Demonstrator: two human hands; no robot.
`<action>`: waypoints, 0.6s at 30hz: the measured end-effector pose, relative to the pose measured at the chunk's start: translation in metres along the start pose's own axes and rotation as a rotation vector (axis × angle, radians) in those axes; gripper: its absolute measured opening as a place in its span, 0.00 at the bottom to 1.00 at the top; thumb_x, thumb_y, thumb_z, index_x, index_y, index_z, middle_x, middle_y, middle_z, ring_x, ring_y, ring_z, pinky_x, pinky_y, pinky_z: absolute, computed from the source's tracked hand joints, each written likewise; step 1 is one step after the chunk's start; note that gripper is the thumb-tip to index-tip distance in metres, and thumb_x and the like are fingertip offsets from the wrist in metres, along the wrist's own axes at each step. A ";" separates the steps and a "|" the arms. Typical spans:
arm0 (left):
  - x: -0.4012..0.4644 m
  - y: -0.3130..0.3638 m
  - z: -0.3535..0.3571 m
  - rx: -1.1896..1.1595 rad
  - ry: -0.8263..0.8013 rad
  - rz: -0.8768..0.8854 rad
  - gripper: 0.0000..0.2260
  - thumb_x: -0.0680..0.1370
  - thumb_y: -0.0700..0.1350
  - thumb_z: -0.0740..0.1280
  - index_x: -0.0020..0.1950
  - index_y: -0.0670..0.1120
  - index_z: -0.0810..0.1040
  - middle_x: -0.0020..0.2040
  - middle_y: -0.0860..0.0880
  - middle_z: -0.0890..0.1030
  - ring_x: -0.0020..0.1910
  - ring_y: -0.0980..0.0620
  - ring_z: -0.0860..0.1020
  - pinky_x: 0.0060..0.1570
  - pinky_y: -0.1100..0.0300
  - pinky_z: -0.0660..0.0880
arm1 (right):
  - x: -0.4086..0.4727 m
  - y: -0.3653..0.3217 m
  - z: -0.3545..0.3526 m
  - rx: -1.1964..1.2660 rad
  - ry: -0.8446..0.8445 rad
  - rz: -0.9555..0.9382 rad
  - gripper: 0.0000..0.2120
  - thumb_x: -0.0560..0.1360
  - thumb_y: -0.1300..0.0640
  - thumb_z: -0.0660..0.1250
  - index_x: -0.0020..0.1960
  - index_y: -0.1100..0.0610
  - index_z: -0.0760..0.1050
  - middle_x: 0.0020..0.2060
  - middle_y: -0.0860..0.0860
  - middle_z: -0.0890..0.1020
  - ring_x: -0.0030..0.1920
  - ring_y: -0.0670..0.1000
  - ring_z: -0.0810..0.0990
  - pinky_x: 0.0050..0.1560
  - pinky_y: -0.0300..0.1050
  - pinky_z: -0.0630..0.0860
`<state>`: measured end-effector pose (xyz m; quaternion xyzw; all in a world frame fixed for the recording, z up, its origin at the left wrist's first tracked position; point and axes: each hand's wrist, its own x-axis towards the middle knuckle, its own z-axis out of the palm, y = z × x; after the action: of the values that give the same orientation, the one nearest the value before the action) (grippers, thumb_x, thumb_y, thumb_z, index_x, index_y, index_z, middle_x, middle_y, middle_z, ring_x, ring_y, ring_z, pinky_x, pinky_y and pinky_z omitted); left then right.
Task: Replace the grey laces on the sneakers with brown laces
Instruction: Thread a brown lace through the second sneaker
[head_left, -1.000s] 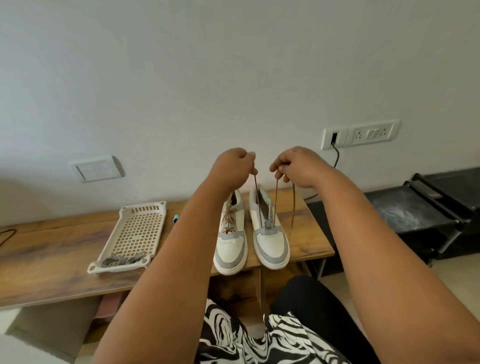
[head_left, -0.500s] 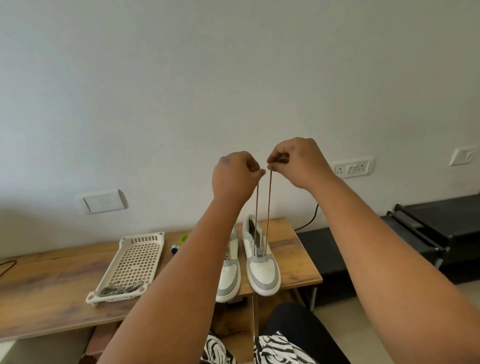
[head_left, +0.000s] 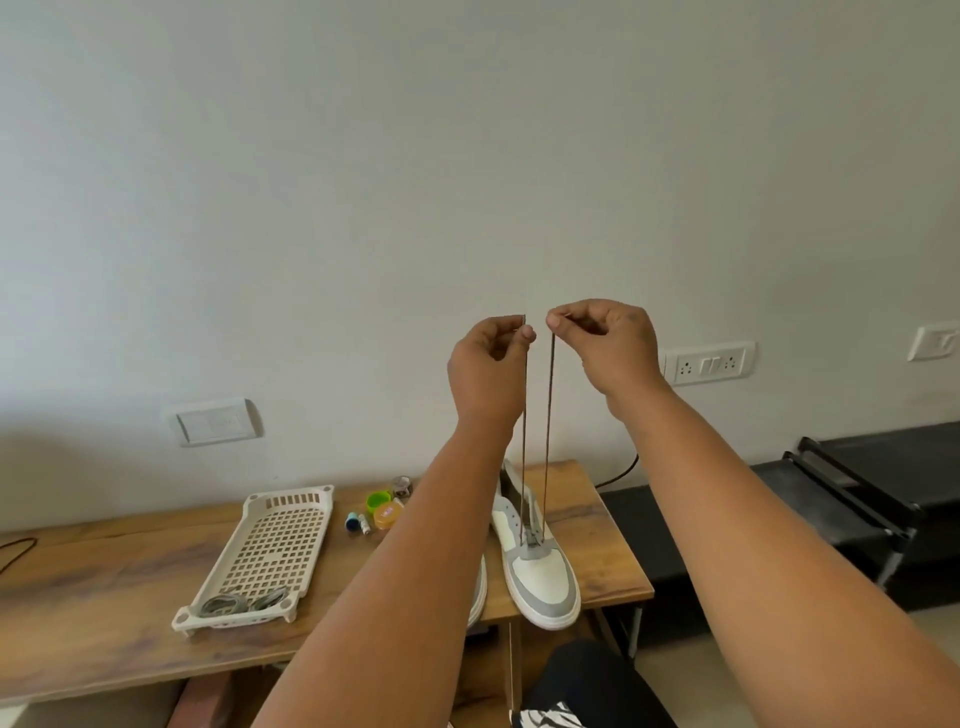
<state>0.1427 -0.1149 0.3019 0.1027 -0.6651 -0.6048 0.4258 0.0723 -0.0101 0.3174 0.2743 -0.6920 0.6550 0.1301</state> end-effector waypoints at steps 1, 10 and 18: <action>0.001 -0.002 0.000 -0.001 0.000 -0.002 0.03 0.78 0.43 0.71 0.51 0.49 0.82 0.44 0.52 0.85 0.47 0.57 0.83 0.49 0.66 0.77 | 0.001 0.000 0.001 -0.005 0.004 -0.014 0.02 0.73 0.55 0.74 0.43 0.49 0.83 0.40 0.42 0.84 0.43 0.39 0.82 0.49 0.34 0.77; 0.009 -0.003 0.001 -0.066 0.034 0.006 0.02 0.78 0.42 0.71 0.47 0.50 0.82 0.42 0.53 0.84 0.42 0.59 0.81 0.44 0.68 0.77 | 0.011 0.001 0.013 0.069 -0.080 0.013 0.06 0.72 0.55 0.76 0.44 0.56 0.83 0.36 0.48 0.85 0.37 0.40 0.83 0.38 0.28 0.74; 0.015 -0.004 -0.005 -0.248 0.035 -0.078 0.03 0.78 0.38 0.71 0.49 0.44 0.82 0.46 0.45 0.85 0.43 0.55 0.82 0.48 0.65 0.78 | 0.005 0.012 0.026 0.177 -0.037 0.007 0.04 0.74 0.58 0.73 0.47 0.50 0.84 0.43 0.47 0.86 0.47 0.44 0.84 0.52 0.41 0.80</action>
<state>0.1353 -0.1291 0.3047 0.0857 -0.5732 -0.6965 0.4231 0.0668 -0.0369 0.3070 0.2943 -0.6348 0.7087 0.0904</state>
